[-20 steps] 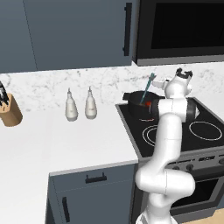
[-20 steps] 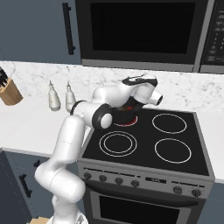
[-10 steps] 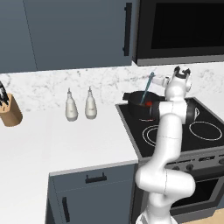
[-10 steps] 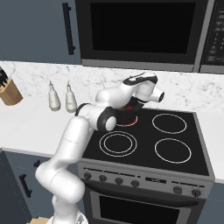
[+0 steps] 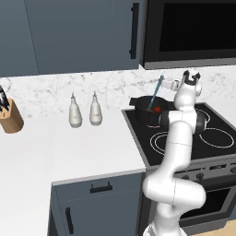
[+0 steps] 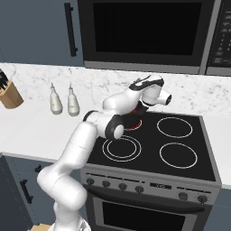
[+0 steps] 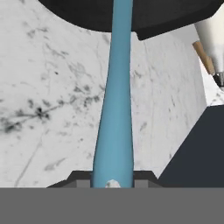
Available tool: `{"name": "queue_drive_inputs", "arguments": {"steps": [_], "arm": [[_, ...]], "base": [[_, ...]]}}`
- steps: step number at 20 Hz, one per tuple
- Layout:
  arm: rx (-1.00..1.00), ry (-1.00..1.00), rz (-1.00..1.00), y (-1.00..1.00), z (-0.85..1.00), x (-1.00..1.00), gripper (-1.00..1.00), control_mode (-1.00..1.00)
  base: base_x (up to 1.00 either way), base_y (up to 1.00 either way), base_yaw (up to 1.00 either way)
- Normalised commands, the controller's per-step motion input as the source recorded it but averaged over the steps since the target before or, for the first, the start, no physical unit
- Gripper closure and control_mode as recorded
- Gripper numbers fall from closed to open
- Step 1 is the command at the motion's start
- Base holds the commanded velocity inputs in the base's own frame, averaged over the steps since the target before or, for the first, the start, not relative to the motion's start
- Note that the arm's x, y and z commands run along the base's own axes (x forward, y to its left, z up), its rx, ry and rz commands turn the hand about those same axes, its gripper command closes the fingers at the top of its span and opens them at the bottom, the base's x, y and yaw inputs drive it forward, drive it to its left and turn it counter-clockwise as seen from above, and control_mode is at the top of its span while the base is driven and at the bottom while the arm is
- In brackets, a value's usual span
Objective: Put the mushroom and bell pepper in the pot. Retrieve the spatula and lightly stir the vegetables in the pot.
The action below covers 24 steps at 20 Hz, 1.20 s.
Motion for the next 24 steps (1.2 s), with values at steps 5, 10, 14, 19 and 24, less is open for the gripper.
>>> {"name": "queue_drive_inputs", "arguments": {"steps": [5,10,14,19,24], "arm": [[0.01,0.07,-0.06,-0.17,-0.36,0.18,1.0,-1.0],[0.0,0.07,-0.06,-0.19,-0.23,0.04,1.0,-1.0],[0.0,0.02,0.0,-0.33,0.0,0.0,1.0,-1.0],[0.0,0.09,0.0,-0.24,-0.01,0.0,1.0,-1.0],[0.01,0.02,0.0,-0.18,-0.02,0.0,1.0,-1.0]], "base": [[0.0,0.0,0.0],[0.0,0.0,0.0],[0.0,0.0,0.0],[0.0,0.0,0.0],[0.0,0.0,0.0]]}}
